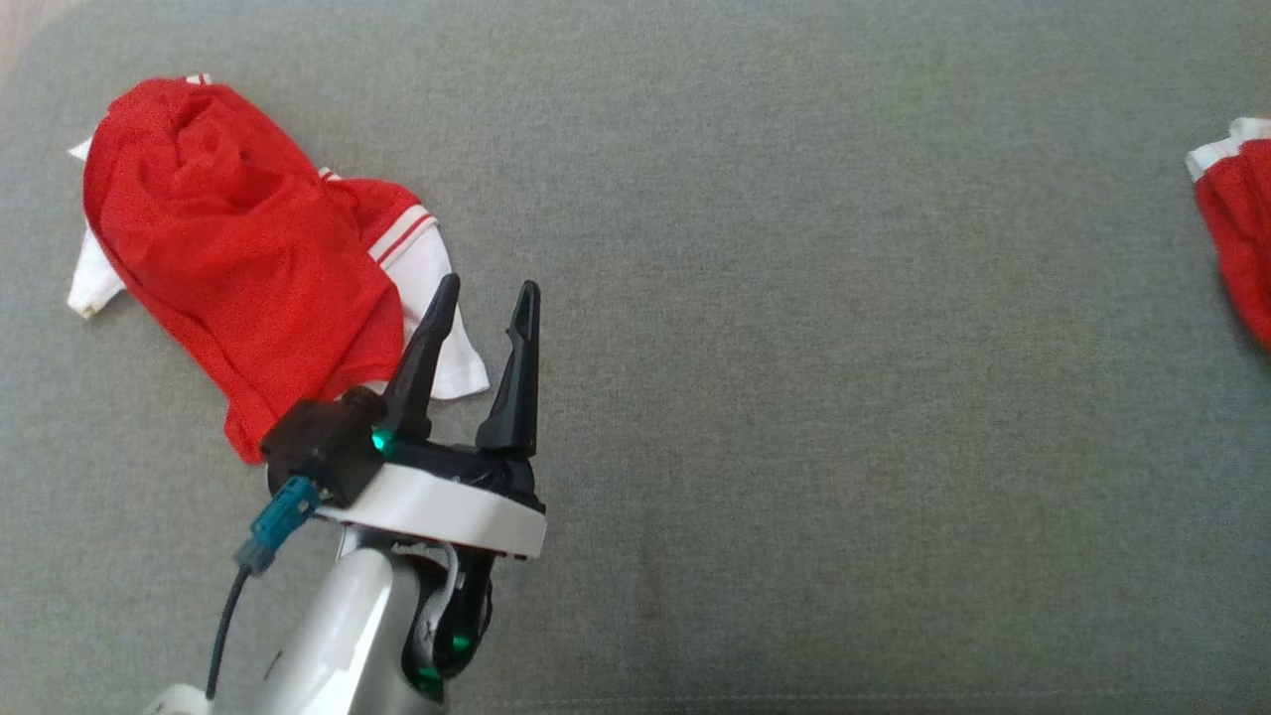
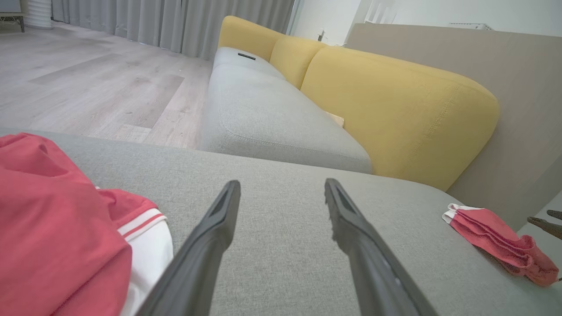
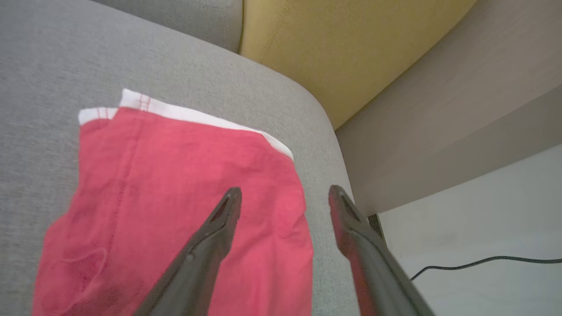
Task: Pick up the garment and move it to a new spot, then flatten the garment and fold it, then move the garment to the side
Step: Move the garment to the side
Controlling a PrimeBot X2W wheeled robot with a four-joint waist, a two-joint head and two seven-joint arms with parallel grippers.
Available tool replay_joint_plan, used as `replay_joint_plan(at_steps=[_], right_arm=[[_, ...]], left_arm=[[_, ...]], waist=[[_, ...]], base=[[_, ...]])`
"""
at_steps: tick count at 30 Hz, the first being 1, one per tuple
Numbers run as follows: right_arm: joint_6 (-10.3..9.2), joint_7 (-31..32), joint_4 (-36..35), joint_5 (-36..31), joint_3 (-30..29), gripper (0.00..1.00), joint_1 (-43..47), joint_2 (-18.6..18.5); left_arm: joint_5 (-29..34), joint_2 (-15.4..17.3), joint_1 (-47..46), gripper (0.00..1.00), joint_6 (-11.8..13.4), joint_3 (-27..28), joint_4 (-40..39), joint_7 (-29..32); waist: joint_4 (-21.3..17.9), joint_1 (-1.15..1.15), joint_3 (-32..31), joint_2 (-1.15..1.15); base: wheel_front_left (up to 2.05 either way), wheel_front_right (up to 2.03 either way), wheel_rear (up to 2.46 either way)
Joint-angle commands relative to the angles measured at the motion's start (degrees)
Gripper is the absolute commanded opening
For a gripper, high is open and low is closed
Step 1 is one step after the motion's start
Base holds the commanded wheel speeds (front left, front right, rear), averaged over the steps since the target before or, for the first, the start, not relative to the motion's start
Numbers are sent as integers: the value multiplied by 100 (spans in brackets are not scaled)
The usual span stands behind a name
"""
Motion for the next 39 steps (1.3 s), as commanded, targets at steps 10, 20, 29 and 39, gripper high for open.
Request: replay_joint_plan(at_steps=[10,20,29,39], right_arm=[[37,-527,-1371,91,-196,100,136,1108],[37,-1165,-3025,931,-313,100,1164,2957],[37,-1587,-4035,1383,303,100,2468,3441],[37,-2007,-4153,1743,477,100,3267,3445]], left_arm=[[10,14,-26,100,-9,355,-269,-45],[66,14,320,100,-3,644,-293,-45],[93,14,724,100,-19,738,-313,-45],[33,14,1033,100,-31,701,-278,-45]], waist=[[-135,0,-567,0],[-253,0,-1112,0],[-305,0,-1449,0],[-285,0,-1609,0]], base=[[0,0,0],[0,0,0],[0,0,0],[0,0,0]])
